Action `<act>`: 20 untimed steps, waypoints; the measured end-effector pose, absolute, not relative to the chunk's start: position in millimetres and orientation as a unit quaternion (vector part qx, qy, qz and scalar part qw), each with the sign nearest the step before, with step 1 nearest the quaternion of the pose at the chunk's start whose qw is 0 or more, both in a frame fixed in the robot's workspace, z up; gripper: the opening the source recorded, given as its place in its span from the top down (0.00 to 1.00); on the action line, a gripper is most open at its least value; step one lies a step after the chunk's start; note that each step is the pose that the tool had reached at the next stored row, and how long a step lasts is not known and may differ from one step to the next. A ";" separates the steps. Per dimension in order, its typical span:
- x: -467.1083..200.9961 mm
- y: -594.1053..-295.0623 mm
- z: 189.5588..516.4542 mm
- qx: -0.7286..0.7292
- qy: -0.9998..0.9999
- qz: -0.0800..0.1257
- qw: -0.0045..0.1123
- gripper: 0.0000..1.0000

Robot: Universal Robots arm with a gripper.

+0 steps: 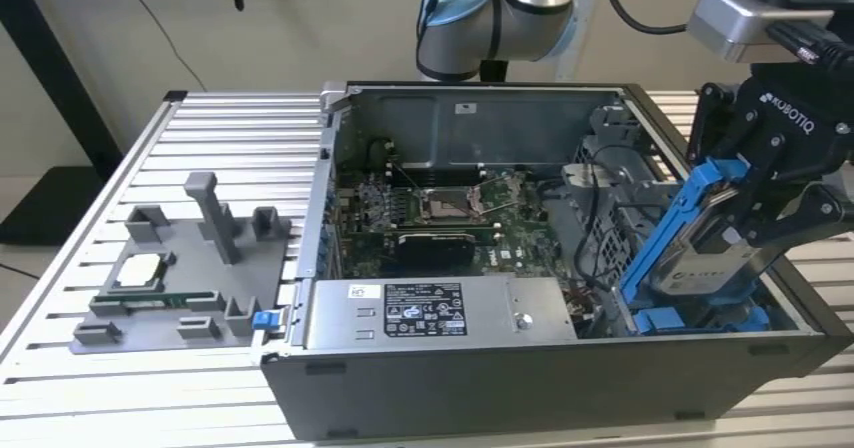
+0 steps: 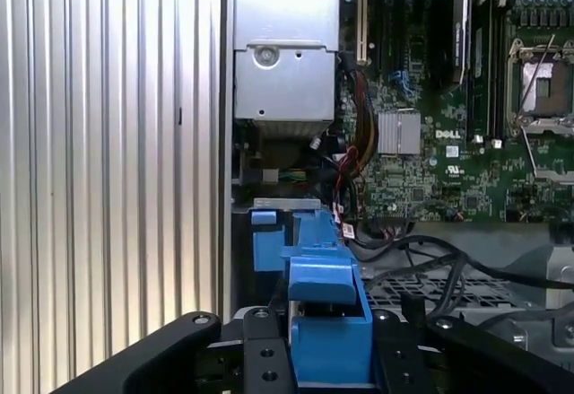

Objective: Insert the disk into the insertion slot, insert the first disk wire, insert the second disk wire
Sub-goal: 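Insert the disk into the insertion slot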

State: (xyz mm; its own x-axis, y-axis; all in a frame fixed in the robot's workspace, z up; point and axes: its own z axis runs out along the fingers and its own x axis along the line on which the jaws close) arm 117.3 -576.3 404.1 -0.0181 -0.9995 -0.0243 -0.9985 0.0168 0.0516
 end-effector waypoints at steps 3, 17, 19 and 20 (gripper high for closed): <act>117.5 -576.3 398.8 0.701 -0.713 -0.027 0.009 1.00; 117.7 -576.3 383.7 0.701 -0.713 -0.027 0.009 0.00; 117.7 -576.4 383.6 0.701 -0.713 -0.027 0.009 0.00; 117.7 -576.4 383.7 0.701 -0.713 -0.027 0.009 0.00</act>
